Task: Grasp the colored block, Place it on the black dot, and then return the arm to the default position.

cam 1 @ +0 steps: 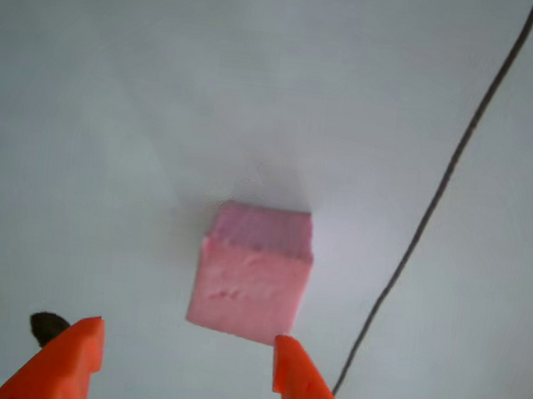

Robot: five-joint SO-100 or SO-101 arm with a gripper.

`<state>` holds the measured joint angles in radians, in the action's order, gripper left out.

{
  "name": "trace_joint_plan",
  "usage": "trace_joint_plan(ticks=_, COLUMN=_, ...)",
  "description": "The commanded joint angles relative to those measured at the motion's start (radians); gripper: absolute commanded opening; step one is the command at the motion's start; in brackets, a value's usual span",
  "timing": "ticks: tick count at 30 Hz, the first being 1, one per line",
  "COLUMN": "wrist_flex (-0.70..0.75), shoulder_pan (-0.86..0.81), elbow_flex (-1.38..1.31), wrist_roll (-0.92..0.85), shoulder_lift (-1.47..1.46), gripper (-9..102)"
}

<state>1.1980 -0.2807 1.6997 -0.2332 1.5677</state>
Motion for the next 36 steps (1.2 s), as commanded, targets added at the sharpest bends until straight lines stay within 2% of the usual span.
trace_joint_plan(ticks=1, wrist_flex=0.031, shoulder_pan=0.002, elbow_flex=-0.043, wrist_roll=-0.020, shoulder_lift=0.002, gripper=28)
trace_joint_plan(ticks=20, wrist_flex=0.098, shoulder_pan=-0.020, elbow_flex=-0.041, wrist_roll=-0.066, shoulder_lift=-0.044, gripper=35)
trace_joint_plan(ticks=36, wrist_flex=0.063, shoulder_pan=-0.028, elbow_flex=-0.040, wrist_roll=-0.054, shoulder_lift=-0.106, gripper=37)
